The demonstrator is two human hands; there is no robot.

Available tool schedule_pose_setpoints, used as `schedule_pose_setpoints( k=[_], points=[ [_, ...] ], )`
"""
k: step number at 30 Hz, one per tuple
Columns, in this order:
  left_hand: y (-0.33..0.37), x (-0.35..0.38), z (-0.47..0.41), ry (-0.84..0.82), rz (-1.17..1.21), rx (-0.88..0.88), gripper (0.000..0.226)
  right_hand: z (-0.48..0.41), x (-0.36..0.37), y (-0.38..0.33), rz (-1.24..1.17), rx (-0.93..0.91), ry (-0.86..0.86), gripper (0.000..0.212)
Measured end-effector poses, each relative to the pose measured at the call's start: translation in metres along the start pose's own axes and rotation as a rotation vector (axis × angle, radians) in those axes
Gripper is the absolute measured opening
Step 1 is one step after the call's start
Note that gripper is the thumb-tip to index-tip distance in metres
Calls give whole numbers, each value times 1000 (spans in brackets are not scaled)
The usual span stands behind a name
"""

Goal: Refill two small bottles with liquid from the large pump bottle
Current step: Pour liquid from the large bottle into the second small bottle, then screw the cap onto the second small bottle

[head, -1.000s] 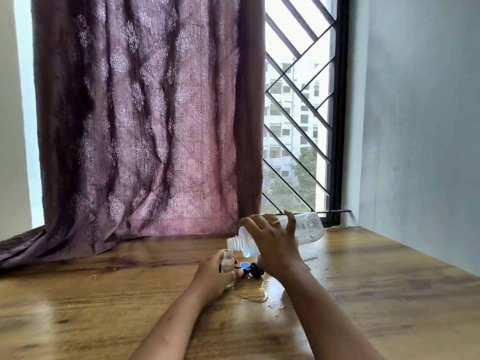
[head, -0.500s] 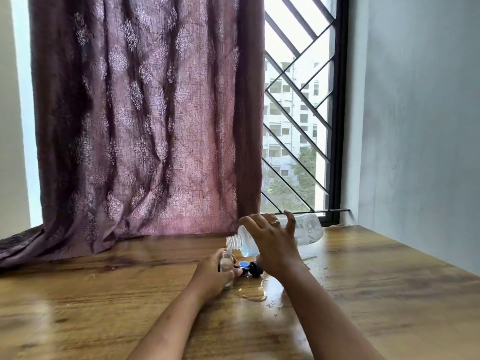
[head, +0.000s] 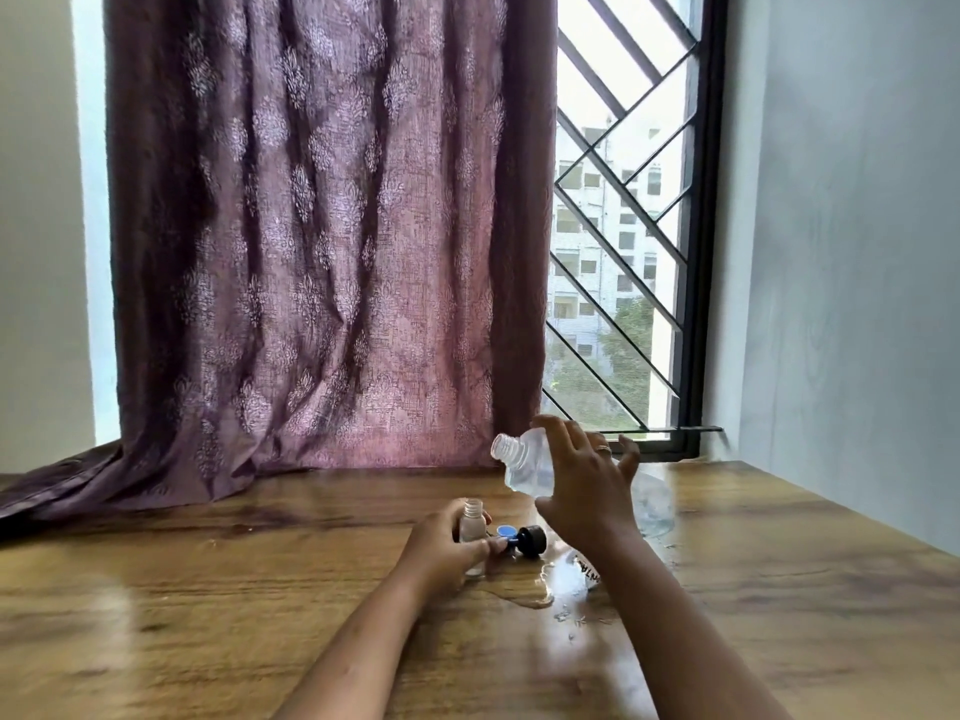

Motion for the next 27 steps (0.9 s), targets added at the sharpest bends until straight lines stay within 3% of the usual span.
schedule_pose_setpoints(
  k=[8, 19, 23, 27],
  points=[
    [5, -12, 0, 63, 80, 31, 26, 0, -11, 31, -169, 234, 134, 76],
    [0, -11, -1, 56, 49, 8, 27, 7, -3, 67, -507, 472, 170, 88],
    [0, -11, 0, 52, 7, 7, 28, 8, -15, 66, -332, 484, 244, 91],
    [-3, -12, -2, 63, 1, -1, 26, 15, -44, 55, -9, 454, 466, 80]
  ],
)
Point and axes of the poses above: each hand's wrist, its own z-axis away from the middle knuckle, its own x-axis out of the palm, y = z × x, the point moved 10 cm from there along -z, towards the middle knuckle, and after that the axes turned 14 degrees about z, right-handed, at the moved point
